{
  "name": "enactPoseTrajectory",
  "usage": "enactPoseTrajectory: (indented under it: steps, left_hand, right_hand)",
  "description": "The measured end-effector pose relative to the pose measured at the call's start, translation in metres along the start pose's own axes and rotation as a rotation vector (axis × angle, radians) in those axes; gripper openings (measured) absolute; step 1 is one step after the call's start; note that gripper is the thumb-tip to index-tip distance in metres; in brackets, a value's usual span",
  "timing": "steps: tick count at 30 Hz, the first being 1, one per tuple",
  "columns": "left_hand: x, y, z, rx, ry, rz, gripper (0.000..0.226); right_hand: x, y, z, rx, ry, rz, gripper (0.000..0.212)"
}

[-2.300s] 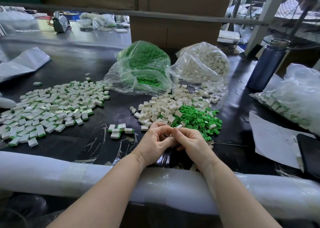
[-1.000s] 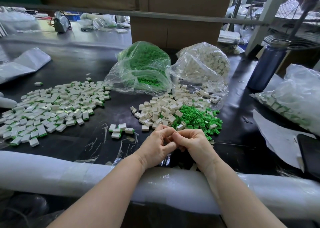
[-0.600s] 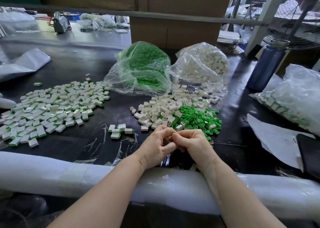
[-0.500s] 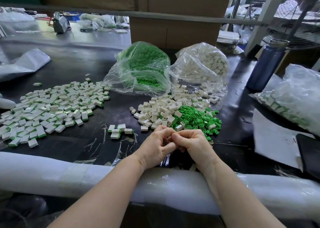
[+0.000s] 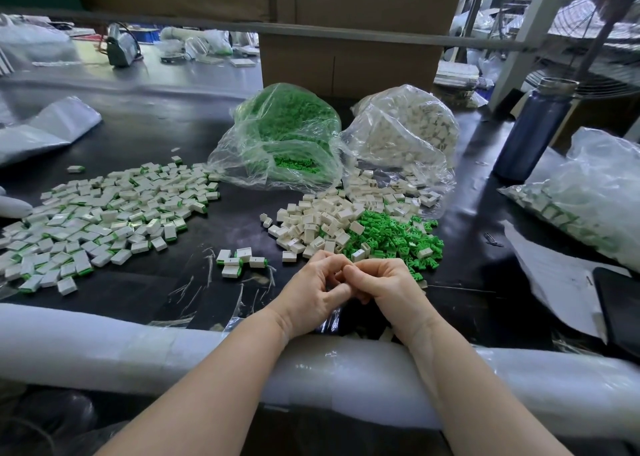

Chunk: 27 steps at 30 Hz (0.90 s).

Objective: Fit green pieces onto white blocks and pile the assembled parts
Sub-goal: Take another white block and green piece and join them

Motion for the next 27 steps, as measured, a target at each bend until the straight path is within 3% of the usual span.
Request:
enactPoseTrajectory:
  steps: [10, 16, 21, 27]
  left_hand:
    - [0.000, -0.001, 0.000, 0.008, -0.018, -0.014, 0.015]
    - [0.003, -0.002, 0.001, 0.007, 0.077, -0.076, 0.007]
    - [0.007, -0.007, 0.002, 0.030, 0.160, -0.002, 0.009]
    - [0.005, -0.011, 0.001, 0.087, 0.125, -0.112, 0.011]
  right_hand:
    - [0.000, -0.001, -0.002, -0.015, 0.013, 0.014, 0.018]
    - [-0.005, -0.007, -0.004, 0.041, 0.015, -0.020, 0.024]
    - [0.003, -0.006, -0.005, 0.047, 0.141, 0.092, 0.007]
    - [0.004, -0.011, -0.008, 0.110, 0.213, -0.071, 0.018]
Point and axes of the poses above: each hand's wrist, its own z-axis towards the middle knuckle, its own x-axis out of the back of the hand, y = z × x, the point moved 4 cm from there along z, towards the middle knuckle, and after that the axes turned 11 degrees about -x, right-handed, at the moved point
